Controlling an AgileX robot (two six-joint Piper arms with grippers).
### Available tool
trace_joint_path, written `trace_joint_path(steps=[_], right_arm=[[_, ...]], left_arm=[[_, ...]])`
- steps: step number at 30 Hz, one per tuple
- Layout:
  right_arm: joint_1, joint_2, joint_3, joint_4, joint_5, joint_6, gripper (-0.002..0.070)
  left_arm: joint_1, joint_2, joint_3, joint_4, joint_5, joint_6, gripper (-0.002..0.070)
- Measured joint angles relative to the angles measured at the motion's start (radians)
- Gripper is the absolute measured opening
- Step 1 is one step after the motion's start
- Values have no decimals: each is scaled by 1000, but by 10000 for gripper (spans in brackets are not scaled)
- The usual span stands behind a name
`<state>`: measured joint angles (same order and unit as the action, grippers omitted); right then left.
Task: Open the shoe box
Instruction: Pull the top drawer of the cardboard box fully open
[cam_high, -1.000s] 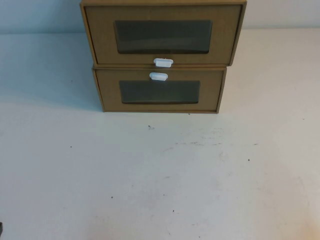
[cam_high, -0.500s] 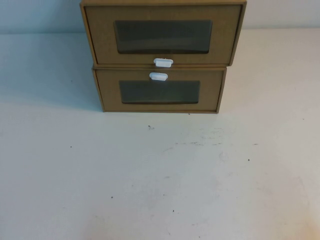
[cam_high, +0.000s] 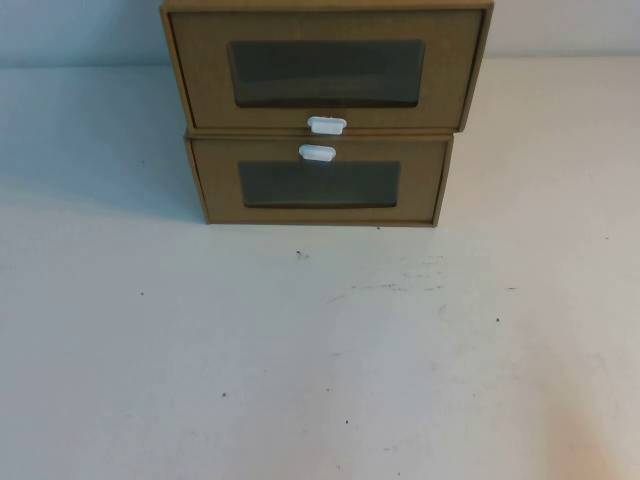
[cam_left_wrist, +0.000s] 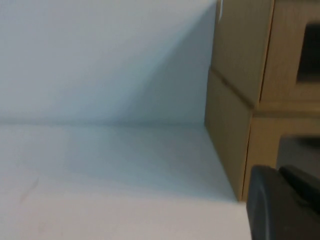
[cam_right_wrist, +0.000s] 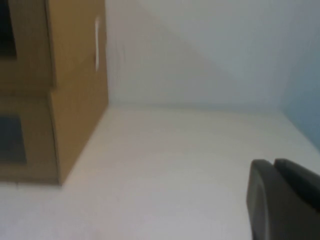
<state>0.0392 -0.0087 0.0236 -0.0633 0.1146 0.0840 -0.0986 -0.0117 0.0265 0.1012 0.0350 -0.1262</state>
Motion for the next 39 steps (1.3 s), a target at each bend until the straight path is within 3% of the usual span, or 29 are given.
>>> trace_joint_path(steps=[9,17,21,24,31,34,39], right_arm=[[0,0,0,-3,-602,0,-13],[0,-2,0,-1,-807,0,-13],[0,-4,0,0,-1002,0,-13],[0,-6,-27,25,-1049,0,-13],[0,3,-349,267,-824,121,-13],[0,68,-535,339,-582,138,-14],[0,278,-846,308,-97,82,-13]], left_arm=[[0,0,0,1,-528,-13,-6],[0,0,0,-9,-673,-22,-6],[0,0,-5,-52,-814,-56,-6],[0,-2,-85,-101,-806,-61,-6],[0,25,-374,-230,-541,-62,-6],[0,110,-510,-236,-418,-62,-6],[0,323,-738,-221,-110,-60,-6]])
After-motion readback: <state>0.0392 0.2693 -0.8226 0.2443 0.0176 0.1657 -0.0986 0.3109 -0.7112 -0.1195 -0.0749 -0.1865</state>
